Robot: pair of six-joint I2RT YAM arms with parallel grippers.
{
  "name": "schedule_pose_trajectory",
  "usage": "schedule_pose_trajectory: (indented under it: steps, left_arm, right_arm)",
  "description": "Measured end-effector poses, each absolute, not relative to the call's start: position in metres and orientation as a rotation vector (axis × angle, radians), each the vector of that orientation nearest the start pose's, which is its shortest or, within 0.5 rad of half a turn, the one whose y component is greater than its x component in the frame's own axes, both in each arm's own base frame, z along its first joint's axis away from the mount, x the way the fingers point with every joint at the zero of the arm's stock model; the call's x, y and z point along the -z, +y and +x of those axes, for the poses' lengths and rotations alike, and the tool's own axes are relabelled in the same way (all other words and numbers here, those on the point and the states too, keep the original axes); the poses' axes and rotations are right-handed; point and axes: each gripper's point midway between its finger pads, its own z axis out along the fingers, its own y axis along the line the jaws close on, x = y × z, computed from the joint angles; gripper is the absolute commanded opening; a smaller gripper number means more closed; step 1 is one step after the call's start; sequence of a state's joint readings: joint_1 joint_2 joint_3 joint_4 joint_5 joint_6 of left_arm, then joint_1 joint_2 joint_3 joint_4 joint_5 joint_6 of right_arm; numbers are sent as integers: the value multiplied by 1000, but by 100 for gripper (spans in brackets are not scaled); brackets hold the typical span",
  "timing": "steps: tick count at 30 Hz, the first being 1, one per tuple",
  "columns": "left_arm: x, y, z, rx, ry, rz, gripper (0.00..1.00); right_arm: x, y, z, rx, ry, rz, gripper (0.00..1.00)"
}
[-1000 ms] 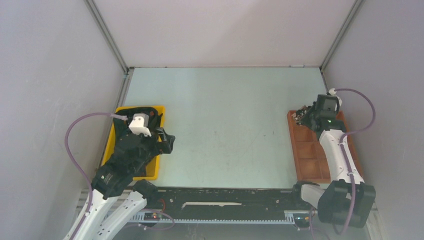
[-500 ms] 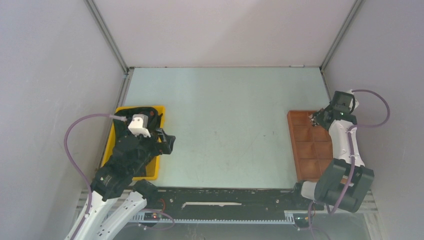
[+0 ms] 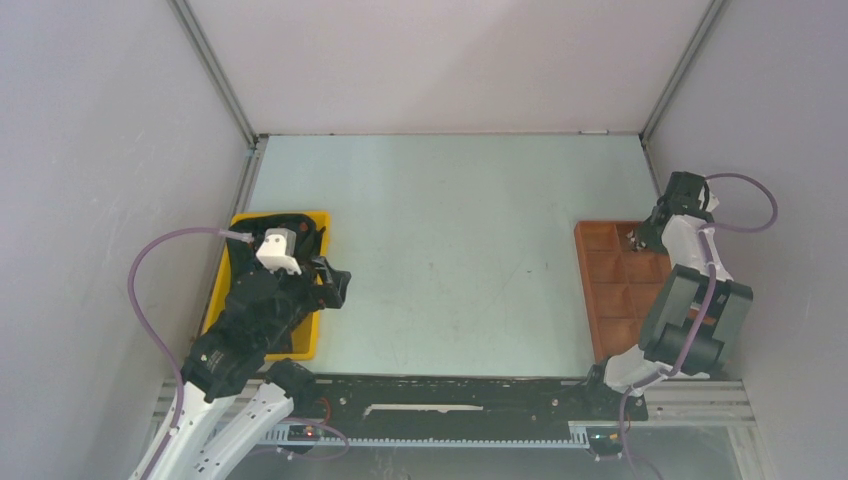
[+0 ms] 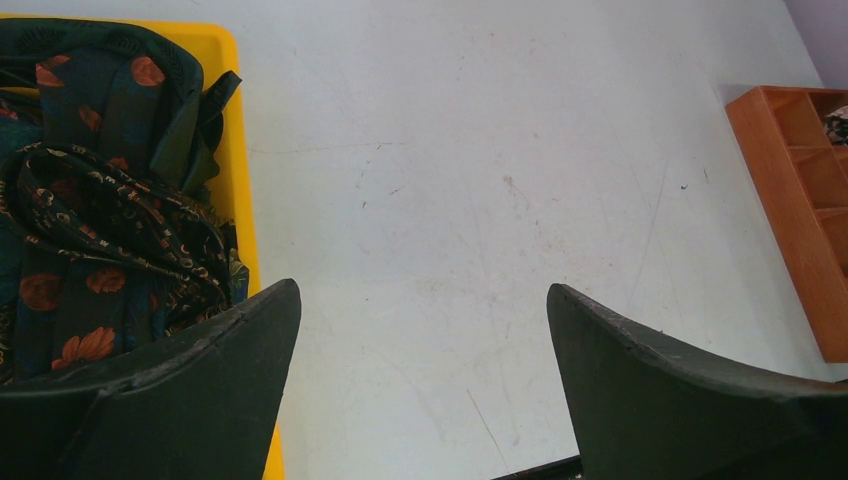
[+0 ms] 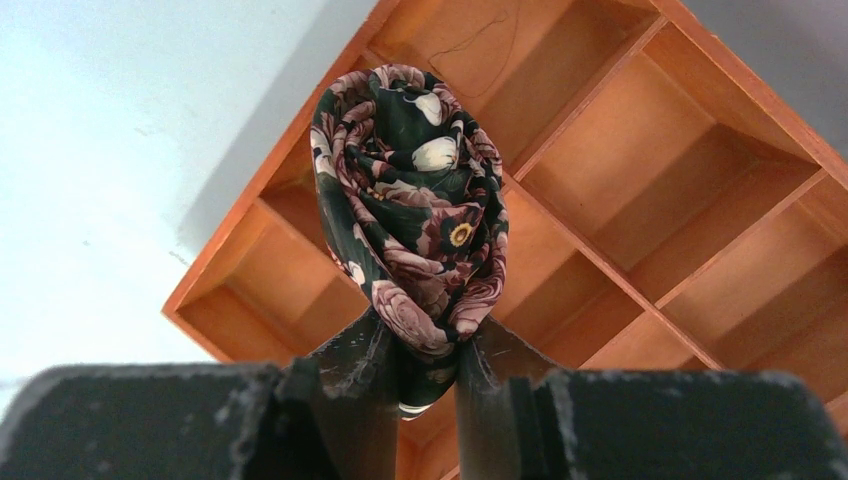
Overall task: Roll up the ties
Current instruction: Place the tie in the storage box.
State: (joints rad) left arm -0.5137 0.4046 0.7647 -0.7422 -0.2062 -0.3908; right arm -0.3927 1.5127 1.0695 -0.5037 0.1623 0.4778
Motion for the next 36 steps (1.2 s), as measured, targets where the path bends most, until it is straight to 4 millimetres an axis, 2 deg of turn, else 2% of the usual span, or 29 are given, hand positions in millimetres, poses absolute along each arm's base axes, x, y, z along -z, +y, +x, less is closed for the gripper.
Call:
schedule_pose_trajectory:
  steps: [7, 13, 22, 26, 30, 36]
  left_arm:
    - [-231, -82, 186, 397, 1965, -17, 100]
    - [-231, -82, 186, 396, 1965, -17, 100]
    - [-232, -81, 186, 397, 1964, -17, 98]
    - [-233, -81, 185, 399, 1958, -17, 98]
    - [-233, -81, 185, 399, 1953, -18, 98]
    - [-234, -80, 185, 398, 1950, -18, 98]
  right_arm:
    - [-77, -153, 347, 200, 2298, 1126, 15]
    - [-73, -155, 365, 238, 2316, 1090, 15]
    - [-58, -157, 375, 347, 2355, 1066, 15]
    - [-46, -155, 374, 381, 2387, 1059, 21]
    - [-40, -151, 375, 403, 2406, 1042, 39]
    - [-40, -145, 380, 409, 2422, 1000, 49]
